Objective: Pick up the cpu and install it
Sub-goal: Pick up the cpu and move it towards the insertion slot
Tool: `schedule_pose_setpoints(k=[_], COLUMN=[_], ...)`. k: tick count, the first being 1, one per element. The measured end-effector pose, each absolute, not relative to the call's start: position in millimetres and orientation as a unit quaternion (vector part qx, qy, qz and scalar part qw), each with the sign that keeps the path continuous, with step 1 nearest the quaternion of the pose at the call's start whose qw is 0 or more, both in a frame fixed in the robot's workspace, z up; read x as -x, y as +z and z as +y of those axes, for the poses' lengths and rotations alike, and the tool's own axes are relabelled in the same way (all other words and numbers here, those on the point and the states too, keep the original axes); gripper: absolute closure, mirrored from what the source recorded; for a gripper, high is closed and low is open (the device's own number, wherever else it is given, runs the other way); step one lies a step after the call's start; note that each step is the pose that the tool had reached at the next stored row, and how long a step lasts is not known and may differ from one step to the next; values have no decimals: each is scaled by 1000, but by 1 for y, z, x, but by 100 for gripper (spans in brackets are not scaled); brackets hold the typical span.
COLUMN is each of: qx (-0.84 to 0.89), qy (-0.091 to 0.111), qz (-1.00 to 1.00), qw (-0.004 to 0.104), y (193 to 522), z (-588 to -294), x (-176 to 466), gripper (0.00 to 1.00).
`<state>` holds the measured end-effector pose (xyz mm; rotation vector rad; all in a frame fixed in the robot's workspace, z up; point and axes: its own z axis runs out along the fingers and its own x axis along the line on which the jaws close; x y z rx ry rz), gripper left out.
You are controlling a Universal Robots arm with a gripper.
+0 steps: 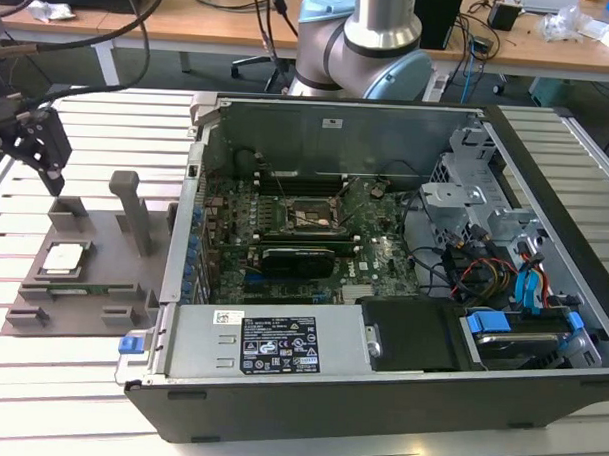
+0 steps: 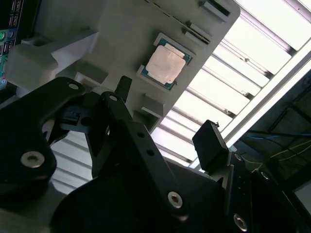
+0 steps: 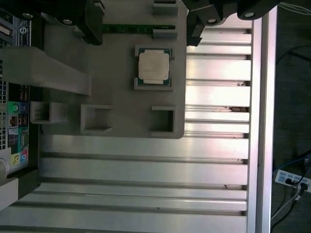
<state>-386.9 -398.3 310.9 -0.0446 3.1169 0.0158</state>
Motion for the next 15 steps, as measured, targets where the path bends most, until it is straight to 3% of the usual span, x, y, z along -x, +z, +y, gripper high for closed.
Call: schedule_pose_setpoints(k=[15], qx=[16], qy=[-7], qz=[1000], qw=[11], y=[277], z=[-398], x=[383], gripper=[22])
